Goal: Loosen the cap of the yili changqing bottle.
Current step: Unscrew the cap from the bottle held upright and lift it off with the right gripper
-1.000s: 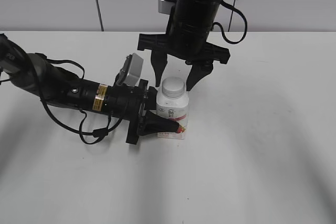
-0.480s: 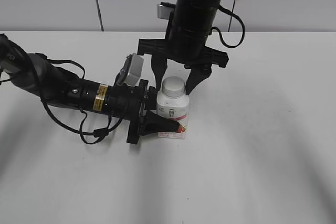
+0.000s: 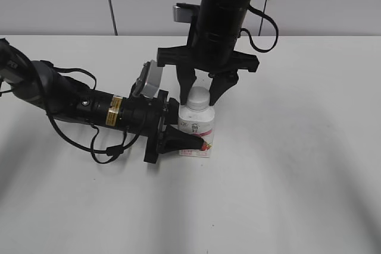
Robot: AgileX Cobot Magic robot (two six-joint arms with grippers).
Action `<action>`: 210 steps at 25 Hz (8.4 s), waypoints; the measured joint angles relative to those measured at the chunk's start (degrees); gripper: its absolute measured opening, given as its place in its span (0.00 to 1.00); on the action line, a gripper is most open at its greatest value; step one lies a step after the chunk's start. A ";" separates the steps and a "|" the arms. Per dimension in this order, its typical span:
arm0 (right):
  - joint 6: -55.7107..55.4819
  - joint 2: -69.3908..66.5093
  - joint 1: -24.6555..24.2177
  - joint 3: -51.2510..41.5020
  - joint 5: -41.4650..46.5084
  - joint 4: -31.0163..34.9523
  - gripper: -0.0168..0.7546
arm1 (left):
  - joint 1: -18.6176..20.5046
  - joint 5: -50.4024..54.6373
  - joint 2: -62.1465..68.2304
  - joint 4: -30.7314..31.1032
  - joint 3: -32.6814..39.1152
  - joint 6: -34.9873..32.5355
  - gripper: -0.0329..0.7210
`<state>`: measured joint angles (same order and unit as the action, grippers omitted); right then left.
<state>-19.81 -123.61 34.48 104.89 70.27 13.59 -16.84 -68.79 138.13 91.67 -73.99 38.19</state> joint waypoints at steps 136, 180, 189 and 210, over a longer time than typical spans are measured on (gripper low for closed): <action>1.17 2.21 0.00 1.70 -0.02 -1.99 0.66 | 0.00 -0.05 0.00 -0.26 0.05 3.13 0.54; 5.86 0.28 0.00 1.56 -0.01 -1.13 0.53 | 0.00 -0.05 0.00 -0.26 0.05 3.17 0.54; 32.59 0.28 0.00 1.56 -0.01 -1.02 0.53 | 0.00 -0.05 0.00 -0.21 0.05 3.12 0.54; 65.63 0.28 0.00 1.72 0.20 -0.66 0.52 | 0.00 0.01 0.00 0.15 0.05 2.77 0.54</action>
<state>45.83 -123.34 34.48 106.60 70.46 12.93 -16.84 -68.78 138.13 91.82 -73.94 40.96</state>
